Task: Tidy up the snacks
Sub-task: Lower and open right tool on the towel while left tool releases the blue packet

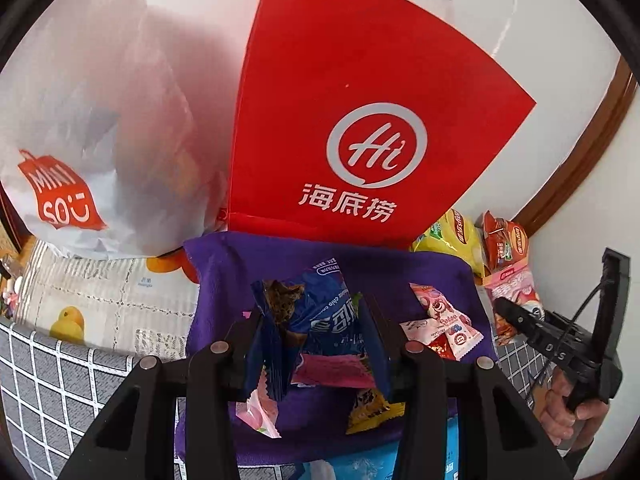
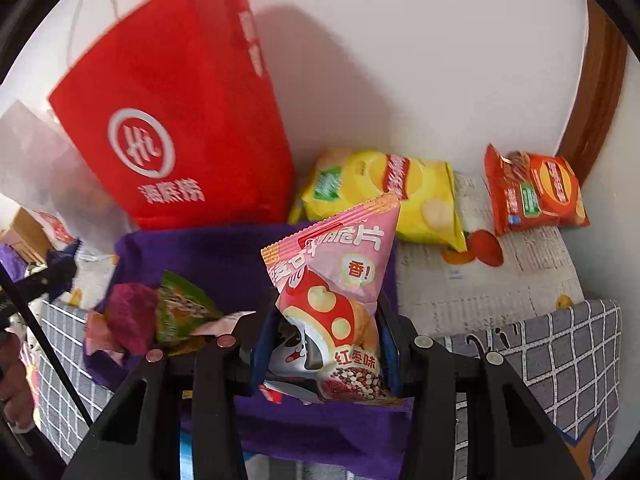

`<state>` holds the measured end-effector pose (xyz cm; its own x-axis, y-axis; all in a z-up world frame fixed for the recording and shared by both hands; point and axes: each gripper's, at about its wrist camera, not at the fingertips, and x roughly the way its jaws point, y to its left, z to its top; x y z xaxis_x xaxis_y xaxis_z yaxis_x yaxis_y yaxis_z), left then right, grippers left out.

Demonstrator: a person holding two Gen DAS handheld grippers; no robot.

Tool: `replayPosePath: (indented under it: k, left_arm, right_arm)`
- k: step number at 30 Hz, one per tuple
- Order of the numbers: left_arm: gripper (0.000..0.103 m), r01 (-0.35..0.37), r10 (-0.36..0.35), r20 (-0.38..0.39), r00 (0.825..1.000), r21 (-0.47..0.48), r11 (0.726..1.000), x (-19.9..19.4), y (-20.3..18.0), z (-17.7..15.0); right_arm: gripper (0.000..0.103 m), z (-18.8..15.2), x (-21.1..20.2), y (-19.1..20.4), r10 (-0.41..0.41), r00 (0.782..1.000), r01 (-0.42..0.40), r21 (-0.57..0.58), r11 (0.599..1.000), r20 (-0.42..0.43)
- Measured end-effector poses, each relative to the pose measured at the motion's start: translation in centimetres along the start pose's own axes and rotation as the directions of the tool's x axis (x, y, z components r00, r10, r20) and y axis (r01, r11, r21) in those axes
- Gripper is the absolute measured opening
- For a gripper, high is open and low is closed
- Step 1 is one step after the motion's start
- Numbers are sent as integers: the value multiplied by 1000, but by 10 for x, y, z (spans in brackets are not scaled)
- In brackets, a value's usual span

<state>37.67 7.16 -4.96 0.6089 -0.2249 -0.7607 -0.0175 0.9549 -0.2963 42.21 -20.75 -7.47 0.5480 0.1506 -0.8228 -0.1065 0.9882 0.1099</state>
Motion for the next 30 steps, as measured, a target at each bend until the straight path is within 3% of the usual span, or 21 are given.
replayPosePath:
  k: [7, 19, 30]
  left_arm:
    - [41, 13, -12, -16, 1000, 9, 1000, 6, -2, -2]
    - [42, 90, -88, -59, 994, 44, 995, 24, -26, -11]
    - [42, 76, -66, -121, 990, 79, 994, 49, -48, -22]
  right_arm:
    - [45, -6, 25, -6, -33, 995, 32, -12, 999, -90]
    - [47, -15, 53, 11, 11, 981, -22, -56, 998, -191]
    - [55, -15, 40, 17, 19, 987, -32, -78, 996, -157]
